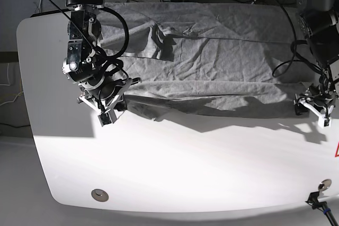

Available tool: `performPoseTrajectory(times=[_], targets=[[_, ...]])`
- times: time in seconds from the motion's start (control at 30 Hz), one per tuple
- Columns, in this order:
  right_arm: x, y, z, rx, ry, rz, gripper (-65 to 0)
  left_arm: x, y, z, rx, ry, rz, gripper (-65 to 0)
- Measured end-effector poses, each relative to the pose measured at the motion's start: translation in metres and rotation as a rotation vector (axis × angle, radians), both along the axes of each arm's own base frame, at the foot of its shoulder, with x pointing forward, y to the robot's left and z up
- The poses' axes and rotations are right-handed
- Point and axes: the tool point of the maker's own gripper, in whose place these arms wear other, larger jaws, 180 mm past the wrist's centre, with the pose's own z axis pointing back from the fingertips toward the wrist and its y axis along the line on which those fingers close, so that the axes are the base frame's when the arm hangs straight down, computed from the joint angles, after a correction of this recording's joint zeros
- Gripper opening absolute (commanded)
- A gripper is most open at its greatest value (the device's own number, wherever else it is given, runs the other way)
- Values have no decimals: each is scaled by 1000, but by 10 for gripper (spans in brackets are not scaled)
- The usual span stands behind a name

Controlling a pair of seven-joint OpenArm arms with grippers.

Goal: Fold the T-shirt properly
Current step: 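Drag the held shirt edge toward the robot with both grippers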

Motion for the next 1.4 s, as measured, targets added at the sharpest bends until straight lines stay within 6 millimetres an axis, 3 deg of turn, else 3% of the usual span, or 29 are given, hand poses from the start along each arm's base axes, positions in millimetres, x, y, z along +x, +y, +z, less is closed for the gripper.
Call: performPoseTrajectory(times=[0.1,0.3,0.43,0.5,0.63,0.67,0.9,1.07,1.1,1.2,1.3,1.4], targets=[[0,0,0,1,-1,0,-650,1,-5,-2,-8,0,-3,-194],[0,0,0,0,-1,0,-650,11,-36,-3,-61,-28,-78,-196],[0,0,0,0,0,0,-650,14,-43,-5,-61,-17,-93,-218],[0,0,0,0,0,0,-650,14,-43,-5,-62,-18,-94,-321],[0,0,0,1,-1,0,-650,12,-42,-2,-36,-9,-104,-631],[0,0,0,0,-2,0,-650,13,-43,-1,-33,-11,-108,-650],[1,0,2,0,-5,0,-650,18,-39,9,-40,-46,-94,-650],[11,-6,25,-11,-72,0,-650,22,-11,58,30,-174,-41,-650],[12,-8,32,-17,-93,-5,-650,19,-6,68,55,-183,-39,-650],[8,-12,41,-29,-121,-10,-650,-1,-5,71,120,-129,-78,-650],[-8,-12,30,-40,-91,15,-650,-19,-11,76,164,-98,-141,-650],[-20,-16,20,-54,-64,33,-650,-35,-5,91,226,-92,-143,-650]])
